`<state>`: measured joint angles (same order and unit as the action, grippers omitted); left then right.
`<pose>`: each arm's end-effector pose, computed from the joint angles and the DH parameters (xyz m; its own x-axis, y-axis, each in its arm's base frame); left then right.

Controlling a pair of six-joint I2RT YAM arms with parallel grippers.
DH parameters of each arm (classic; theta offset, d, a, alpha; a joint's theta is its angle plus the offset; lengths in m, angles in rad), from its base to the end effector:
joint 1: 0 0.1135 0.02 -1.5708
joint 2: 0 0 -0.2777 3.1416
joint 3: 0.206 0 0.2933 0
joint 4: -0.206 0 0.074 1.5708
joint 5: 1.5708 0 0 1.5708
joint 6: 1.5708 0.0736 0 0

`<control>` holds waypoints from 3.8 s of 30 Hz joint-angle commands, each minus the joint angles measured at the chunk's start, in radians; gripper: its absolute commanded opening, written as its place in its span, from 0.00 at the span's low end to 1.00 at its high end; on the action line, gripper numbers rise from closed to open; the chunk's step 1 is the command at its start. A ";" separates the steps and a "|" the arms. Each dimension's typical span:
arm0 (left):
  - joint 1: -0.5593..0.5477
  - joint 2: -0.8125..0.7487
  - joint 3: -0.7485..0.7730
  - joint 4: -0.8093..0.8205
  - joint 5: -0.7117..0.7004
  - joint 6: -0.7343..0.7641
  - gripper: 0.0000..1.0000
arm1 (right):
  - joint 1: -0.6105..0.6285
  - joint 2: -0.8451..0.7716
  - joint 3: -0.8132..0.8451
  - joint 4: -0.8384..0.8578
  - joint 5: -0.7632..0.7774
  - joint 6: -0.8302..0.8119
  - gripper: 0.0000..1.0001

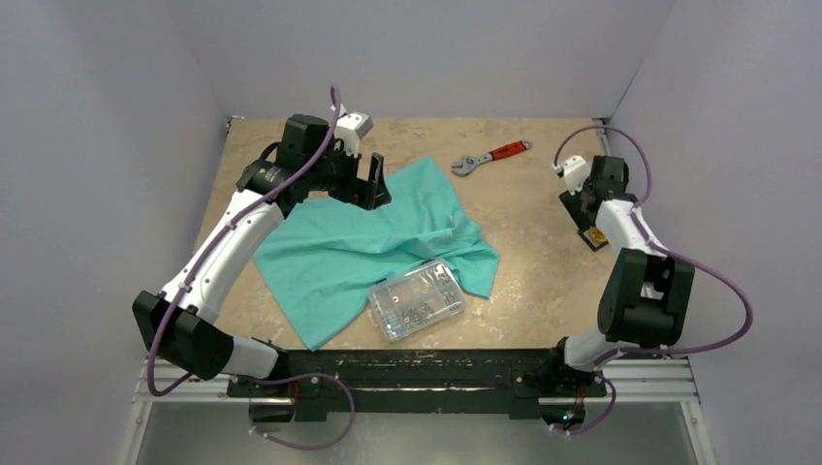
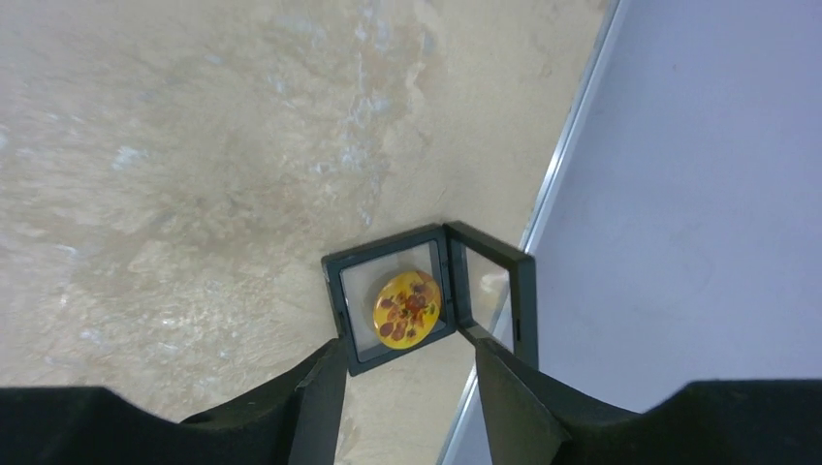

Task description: Remove the brooch from the garment

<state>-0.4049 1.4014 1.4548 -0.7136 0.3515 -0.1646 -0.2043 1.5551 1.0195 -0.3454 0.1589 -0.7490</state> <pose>0.3298 -0.1689 0.3747 -0.6576 0.1145 -0.7446 0.5191 0.7852 -0.3377 0.3761 -0.0898 0.1831 -0.7567 -0.5298 -0.3830 -0.2954 0.7997 -0.5227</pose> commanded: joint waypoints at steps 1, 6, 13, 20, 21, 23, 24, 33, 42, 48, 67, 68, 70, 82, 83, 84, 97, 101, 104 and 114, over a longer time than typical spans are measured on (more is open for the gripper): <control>0.007 -0.001 0.001 0.004 0.017 0.026 1.00 | 0.002 -0.052 0.129 -0.114 -0.132 0.072 0.58; 0.008 0.011 0.009 -0.035 0.000 0.107 1.00 | 0.040 -0.035 0.228 -0.181 -0.223 0.130 0.70; 0.008 0.016 0.019 -0.093 -0.016 0.216 1.00 | 0.180 0.008 0.330 -0.194 -0.318 0.238 0.76; 0.011 0.022 0.012 -0.154 -0.038 0.242 1.00 | 0.301 0.147 0.480 -0.200 -0.391 0.324 0.77; 0.012 0.018 0.007 -0.158 -0.037 0.247 1.00 | 0.318 0.167 0.497 -0.201 -0.394 0.331 0.78; 0.012 0.013 0.004 -0.174 -0.037 0.262 1.00 | 0.347 0.202 0.528 -0.192 -0.407 0.346 0.78; 0.014 0.012 0.006 -0.184 -0.040 0.269 1.00 | 0.362 0.222 0.542 -0.191 -0.410 0.350 0.78; 0.050 0.010 0.008 -0.258 -0.064 0.310 1.00 | 0.498 0.452 0.731 -0.173 -0.400 0.375 0.77; 0.133 0.041 0.048 -0.297 -0.042 0.295 1.00 | 0.575 0.679 0.897 -0.143 -0.323 0.387 0.75; 0.176 0.062 0.100 -0.318 -0.067 0.320 1.00 | 0.598 0.767 0.933 -0.141 -0.274 0.354 0.73; 0.306 0.141 0.205 -0.362 -0.220 0.375 1.00 | 0.679 1.080 1.260 -0.018 -0.013 0.121 0.24; 0.317 0.146 0.208 -0.363 -0.228 0.378 1.00 | 0.684 1.090 1.261 0.015 0.005 0.093 0.24; 0.343 0.153 0.212 -0.363 -0.233 0.383 1.00 | 0.694 1.117 1.268 0.087 0.030 0.042 0.24; 0.532 0.205 0.217 -0.377 -0.259 0.382 1.00 | 0.736 1.331 1.480 0.460 0.040 -0.198 0.24; 0.539 0.207 0.219 -0.377 -0.266 0.386 1.00 | 0.738 1.340 1.483 0.486 0.031 -0.209 0.24; 0.548 0.209 0.219 -0.378 -0.273 0.389 1.00 | 0.740 1.349 1.480 0.518 0.024 -0.220 0.23; 0.588 0.263 0.215 -0.355 -0.347 0.446 1.00 | 0.751 1.407 1.534 0.747 -0.016 -0.199 0.48; 0.588 0.309 0.228 -0.315 -0.414 0.499 1.00 | 0.752 1.260 1.407 0.808 -0.026 -0.121 0.68; 0.586 0.369 0.264 -0.277 -0.461 0.545 1.00 | 0.751 1.132 1.295 0.832 -0.038 -0.090 0.81; 0.532 0.629 0.347 -0.100 -0.671 0.737 1.00 | 0.719 0.701 0.911 0.630 -0.085 0.046 0.99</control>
<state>0.1543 1.9656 1.7657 -0.9226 -0.2062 0.4610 0.5339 2.4470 2.0483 0.3645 0.1047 -0.8009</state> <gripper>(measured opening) 0.998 0.980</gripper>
